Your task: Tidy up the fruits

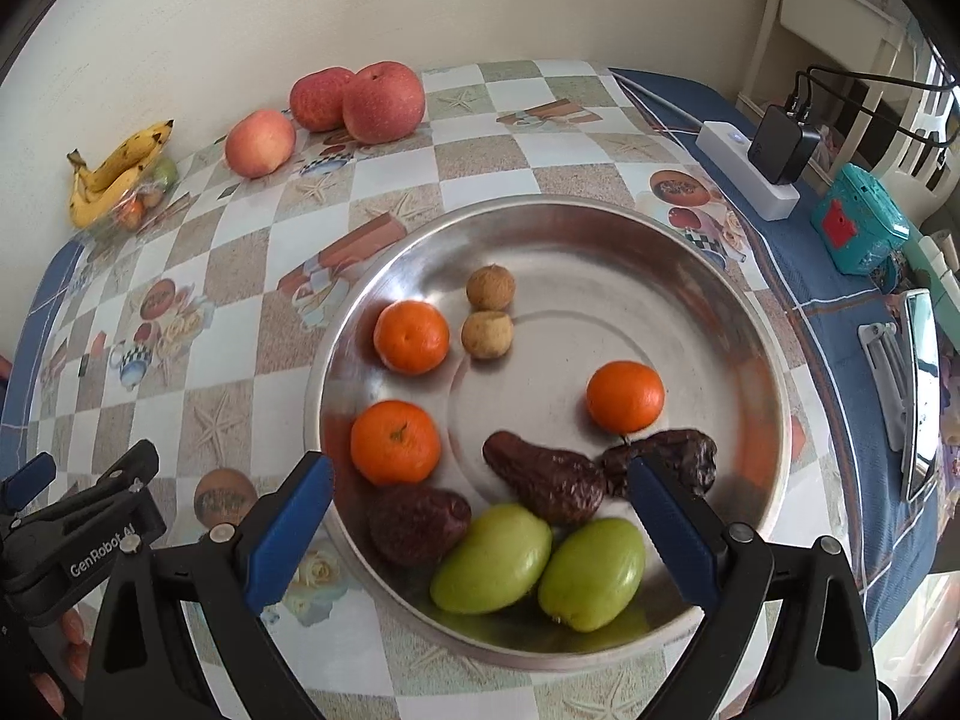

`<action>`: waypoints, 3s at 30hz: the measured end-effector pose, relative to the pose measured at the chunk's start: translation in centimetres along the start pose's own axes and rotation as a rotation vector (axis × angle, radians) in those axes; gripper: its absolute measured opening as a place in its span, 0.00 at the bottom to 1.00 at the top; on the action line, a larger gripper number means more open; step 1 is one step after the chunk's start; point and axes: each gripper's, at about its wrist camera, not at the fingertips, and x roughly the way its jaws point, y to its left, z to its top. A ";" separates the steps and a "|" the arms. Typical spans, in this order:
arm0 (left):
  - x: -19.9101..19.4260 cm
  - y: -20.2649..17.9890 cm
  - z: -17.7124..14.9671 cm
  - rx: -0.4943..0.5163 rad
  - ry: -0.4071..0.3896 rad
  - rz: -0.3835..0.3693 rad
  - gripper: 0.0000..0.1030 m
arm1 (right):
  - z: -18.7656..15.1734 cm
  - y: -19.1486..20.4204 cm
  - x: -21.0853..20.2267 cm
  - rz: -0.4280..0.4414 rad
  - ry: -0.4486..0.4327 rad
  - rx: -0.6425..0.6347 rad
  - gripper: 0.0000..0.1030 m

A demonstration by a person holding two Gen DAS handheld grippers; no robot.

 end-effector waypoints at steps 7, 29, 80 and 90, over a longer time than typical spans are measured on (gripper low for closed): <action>-3.6 2.1 -2.8 0.010 -0.067 0.006 1.00 | -2.4 0.4 -1.8 0.036 0.001 -0.006 0.95; -5.5 3.5 -5.0 0.022 -0.092 -0.029 1.00 | -4.5 1.4 -4.6 0.052 -0.053 -0.060 0.95; -4.9 4.5 -5.0 -0.038 -0.050 -0.035 1.00 | -4.6 1.3 -3.7 0.012 -0.022 -0.095 0.95; -4.9 4.5 -5.0 -0.039 -0.051 -0.035 1.00 | -4.6 1.3 -3.7 0.011 -0.022 -0.095 0.95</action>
